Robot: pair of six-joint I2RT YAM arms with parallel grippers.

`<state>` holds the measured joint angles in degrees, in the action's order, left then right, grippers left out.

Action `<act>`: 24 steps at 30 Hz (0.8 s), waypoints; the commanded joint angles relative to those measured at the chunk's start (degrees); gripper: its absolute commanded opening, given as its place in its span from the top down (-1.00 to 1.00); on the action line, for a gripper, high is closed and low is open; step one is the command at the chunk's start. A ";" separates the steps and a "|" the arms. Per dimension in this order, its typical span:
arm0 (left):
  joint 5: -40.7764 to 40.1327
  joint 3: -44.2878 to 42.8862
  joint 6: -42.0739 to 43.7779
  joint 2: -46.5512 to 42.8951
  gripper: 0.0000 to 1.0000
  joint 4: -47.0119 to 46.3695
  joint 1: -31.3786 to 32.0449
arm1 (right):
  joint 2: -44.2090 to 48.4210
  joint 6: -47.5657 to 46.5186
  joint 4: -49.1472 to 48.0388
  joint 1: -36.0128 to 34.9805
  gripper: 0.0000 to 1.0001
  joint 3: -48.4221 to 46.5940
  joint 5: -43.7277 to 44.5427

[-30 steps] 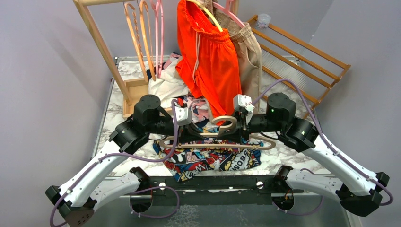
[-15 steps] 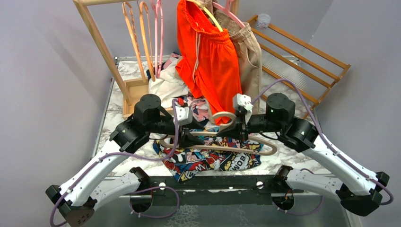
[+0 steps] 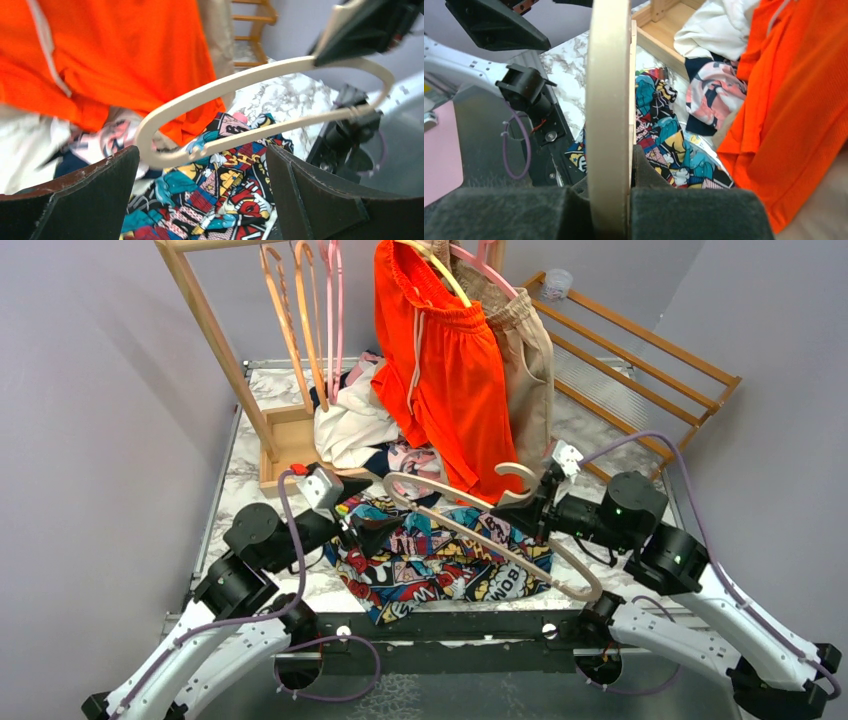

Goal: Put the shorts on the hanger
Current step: Pick up the hanger from the clothesline, then hang the shorts on the hanger.

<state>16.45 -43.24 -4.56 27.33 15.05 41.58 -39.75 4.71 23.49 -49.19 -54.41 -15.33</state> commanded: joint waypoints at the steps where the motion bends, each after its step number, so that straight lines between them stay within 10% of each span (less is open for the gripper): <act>1: -18.52 2.71 -18.13 -2.88 -0.98 3.34 -0.18 | 4.00 4.96 1.85 -0.29 0.99 2.38 8.41; 10: -23.49 -5.23 -22.98 9.98 -0.98 24.95 -0.10 | 7.55 5.02 5.19 -0.28 0.98 3.54 13.33; 24: -33.00 -9.68 -19.00 25.84 -0.98 26.16 -0.10 | 1.54 2.41 15.29 -0.29 0.99 -3.08 3.73</act>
<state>-7.62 -52.29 -22.90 54.15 40.07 41.58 -37.50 8.86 34.81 -49.19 -53.19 -5.17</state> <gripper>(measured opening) 0.989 0.049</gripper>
